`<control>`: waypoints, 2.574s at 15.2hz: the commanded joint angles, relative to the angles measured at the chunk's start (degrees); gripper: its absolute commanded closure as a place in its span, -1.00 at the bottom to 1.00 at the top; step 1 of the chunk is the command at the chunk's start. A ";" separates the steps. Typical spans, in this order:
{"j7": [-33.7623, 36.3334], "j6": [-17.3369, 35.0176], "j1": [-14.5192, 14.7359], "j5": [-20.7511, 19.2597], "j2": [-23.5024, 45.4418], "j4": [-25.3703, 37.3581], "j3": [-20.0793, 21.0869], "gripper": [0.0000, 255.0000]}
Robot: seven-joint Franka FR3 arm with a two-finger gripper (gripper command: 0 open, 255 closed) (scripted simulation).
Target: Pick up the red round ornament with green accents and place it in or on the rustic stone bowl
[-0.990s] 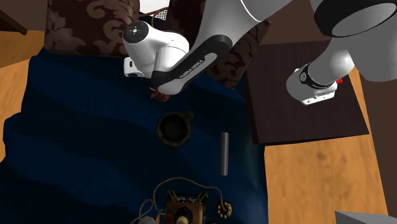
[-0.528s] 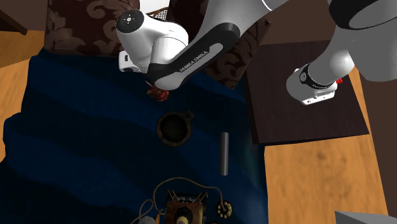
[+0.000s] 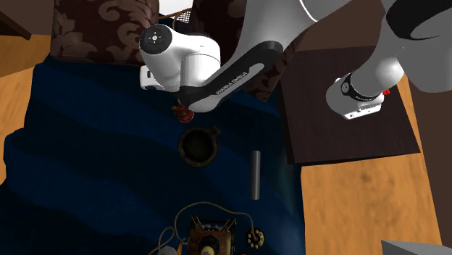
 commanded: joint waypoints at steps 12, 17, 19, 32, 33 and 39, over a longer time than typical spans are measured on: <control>14.50 11.40 8.59 -5.14 8.73 -2.54 -4.98 -1.00; 14.48 11.40 8.61 -5.11 8.73 -2.54 -5.00 -1.00; 14.48 11.40 8.62 -5.10 8.73 -2.54 -5.01 -1.00; 14.35 10.04 8.99 -5.35 6.76 -3.14 -5.43 1.00; 14.32 9.58 9.11 -5.45 6.11 -3.32 -5.56 1.00; 14.16 6.65 9.78 -6.10 2.34 -4.11 -6.34 1.00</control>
